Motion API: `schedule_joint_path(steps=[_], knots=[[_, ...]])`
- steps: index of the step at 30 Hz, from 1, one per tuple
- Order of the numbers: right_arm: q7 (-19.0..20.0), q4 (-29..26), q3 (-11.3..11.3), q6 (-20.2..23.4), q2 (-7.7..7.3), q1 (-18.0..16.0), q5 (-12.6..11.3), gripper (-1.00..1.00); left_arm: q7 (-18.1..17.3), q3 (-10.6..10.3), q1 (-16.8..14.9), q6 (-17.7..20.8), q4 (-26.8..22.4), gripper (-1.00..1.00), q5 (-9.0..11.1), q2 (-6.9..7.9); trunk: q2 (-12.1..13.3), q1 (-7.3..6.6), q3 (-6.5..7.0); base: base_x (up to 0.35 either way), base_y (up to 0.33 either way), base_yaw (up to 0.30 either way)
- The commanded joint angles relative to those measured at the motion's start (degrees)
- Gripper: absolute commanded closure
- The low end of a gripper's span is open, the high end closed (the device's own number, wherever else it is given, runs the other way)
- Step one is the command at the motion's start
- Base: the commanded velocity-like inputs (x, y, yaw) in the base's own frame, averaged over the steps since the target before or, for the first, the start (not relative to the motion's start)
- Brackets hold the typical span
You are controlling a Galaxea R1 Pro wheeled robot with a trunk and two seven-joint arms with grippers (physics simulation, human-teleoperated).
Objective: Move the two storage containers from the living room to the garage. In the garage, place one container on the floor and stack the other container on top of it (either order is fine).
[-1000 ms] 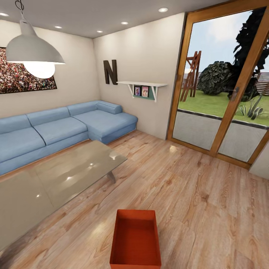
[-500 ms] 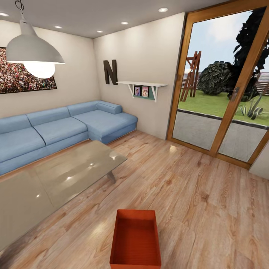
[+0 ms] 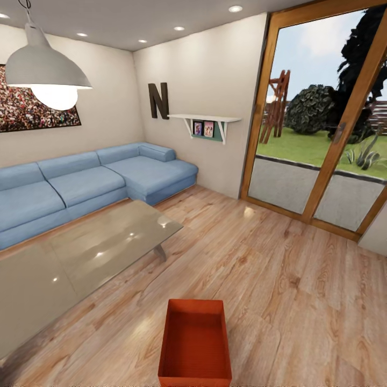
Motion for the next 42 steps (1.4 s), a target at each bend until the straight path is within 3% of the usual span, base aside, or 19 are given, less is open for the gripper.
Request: schedule_joint_path(steps=[1, 42], knots=[[-0.07, 0.18, 0.48, -0.31, 0.05, -0.07, -0.53, -1.00, 0.01, 0.27, -0.04, -0.10, 0.03, -1.00, 0.45, 0.00, -0.06, 0.01, -0.17, 0.000, 0.000, 0.000], [-0.12, 0.18, 0.48, -0.17, 0.13, -0.07, -0.52, -1.00, 0.01, 0.24, -0.04, -0.17, 0.03, -1.00, 0.41, 0.00, -0.06, 0.01, -3.93, 0.000, -0.021, 0.000]])
